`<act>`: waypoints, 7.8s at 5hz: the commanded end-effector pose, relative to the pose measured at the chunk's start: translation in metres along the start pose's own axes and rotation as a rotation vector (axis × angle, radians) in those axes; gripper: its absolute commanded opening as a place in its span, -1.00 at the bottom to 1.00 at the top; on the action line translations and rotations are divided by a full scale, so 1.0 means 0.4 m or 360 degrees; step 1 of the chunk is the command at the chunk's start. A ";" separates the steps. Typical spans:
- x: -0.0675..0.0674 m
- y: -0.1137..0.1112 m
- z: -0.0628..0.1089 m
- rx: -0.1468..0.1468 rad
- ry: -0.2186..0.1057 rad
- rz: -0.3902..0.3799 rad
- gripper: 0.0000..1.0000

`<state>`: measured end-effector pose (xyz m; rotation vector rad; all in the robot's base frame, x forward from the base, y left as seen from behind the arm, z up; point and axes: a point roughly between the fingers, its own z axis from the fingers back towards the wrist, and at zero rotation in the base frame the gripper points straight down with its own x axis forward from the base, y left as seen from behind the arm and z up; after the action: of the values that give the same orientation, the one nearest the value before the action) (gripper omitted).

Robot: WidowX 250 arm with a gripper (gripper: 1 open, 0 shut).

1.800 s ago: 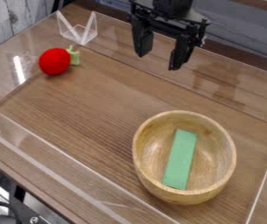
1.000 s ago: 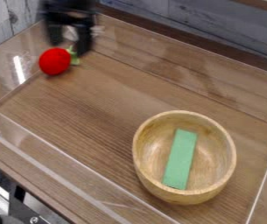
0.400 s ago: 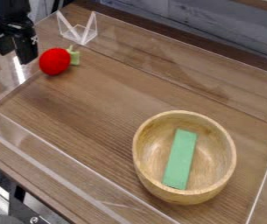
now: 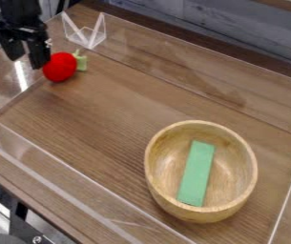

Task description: Move the red object to the right side of the table

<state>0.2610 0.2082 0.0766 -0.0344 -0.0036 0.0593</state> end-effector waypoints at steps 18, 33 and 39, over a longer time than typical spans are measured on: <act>0.124 -0.075 -0.060 -0.0071 -0.0136 0.0177 -1.00; 0.244 -0.104 0.003 -0.0127 -0.0093 0.0257 -1.00; 0.221 -0.477 0.141 -0.0126 -0.0217 -0.0099 -1.00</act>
<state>0.3583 0.0245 0.1158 -0.1228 -0.0708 -0.0003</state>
